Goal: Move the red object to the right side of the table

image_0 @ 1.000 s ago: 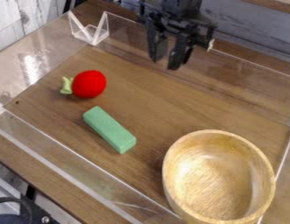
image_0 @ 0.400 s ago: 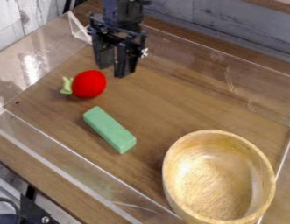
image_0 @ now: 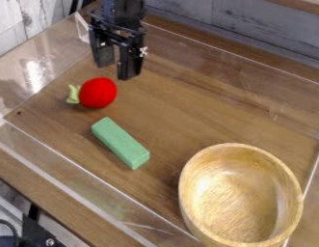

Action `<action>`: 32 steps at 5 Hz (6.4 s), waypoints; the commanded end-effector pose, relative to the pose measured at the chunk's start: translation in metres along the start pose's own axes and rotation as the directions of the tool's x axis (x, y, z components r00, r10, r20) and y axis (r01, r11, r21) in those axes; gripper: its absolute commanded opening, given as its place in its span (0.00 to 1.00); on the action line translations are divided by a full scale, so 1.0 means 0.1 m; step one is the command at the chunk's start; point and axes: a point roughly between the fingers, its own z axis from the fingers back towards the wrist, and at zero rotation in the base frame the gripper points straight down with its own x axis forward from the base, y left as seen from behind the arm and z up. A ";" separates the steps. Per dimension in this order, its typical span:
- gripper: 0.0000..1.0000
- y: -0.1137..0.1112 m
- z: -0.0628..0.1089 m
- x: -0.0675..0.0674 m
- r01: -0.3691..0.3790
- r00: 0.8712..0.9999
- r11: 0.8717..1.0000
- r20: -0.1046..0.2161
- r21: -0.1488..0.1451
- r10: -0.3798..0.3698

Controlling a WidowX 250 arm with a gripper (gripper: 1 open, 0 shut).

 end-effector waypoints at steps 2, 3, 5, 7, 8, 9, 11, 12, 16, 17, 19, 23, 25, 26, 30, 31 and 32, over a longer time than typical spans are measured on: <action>1.00 0.08 0.11 -0.06 0.070 0.997 0.997 0.030 0.025 -0.071; 1.00 0.12 -0.01 -0.09 0.038 0.999 0.999 0.037 0.012 -0.038; 1.00 0.20 -0.28 -0.12 -0.041 0.998 0.999 0.051 -0.022 0.042; 1.00 0.25 -0.29 -0.17 0.005 0.998 0.998 0.062 -0.065 -0.001; 1.00 0.25 -0.29 -0.20 0.040 0.997 0.996 0.065 -0.086 -0.034; 1.00 0.23 -0.28 -0.22 0.063 0.996 0.993 0.069 -0.104 -0.056; 1.00 0.22 -0.27 -0.14 -0.008 0.996 0.986 0.087 -0.165 0.022; 1.00 0.19 -0.25 -0.14 0.029 0.997 0.983 0.072 -0.183 -0.016; 0.00 -0.18 0.00 0.18 0.034 0.998 0.978 0.052 -0.205 -0.024; 0.00 -0.51 0.24 0.47 -0.030 0.997 0.979 0.067 -0.200 0.044; 1.00 -0.18 0.20 0.28 -0.124 0.988 0.973 0.068 -0.196 0.140; 1.00 0.30 -0.26 0.04 -0.310 0.945 0.938 0.062 -0.156 0.322; 0.00 0.21 -0.57 0.11 -0.351 0.931 0.926 0.054 -0.137 0.361; 0.00 -0.05 -0.34 0.35 -0.313 0.943 0.943 0.084 -0.111 0.323; 1.00 -0.26 -0.05 0.52 -0.110 0.986 0.994 0.126 -0.018 0.111; 1.00 -0.01 -0.10 0.31 -0.101 0.987 0.995 0.131 0.021 0.097; 1.00 0.04 -0.15 0.27 -0.075 0.989 0.996 0.130 0.049 0.068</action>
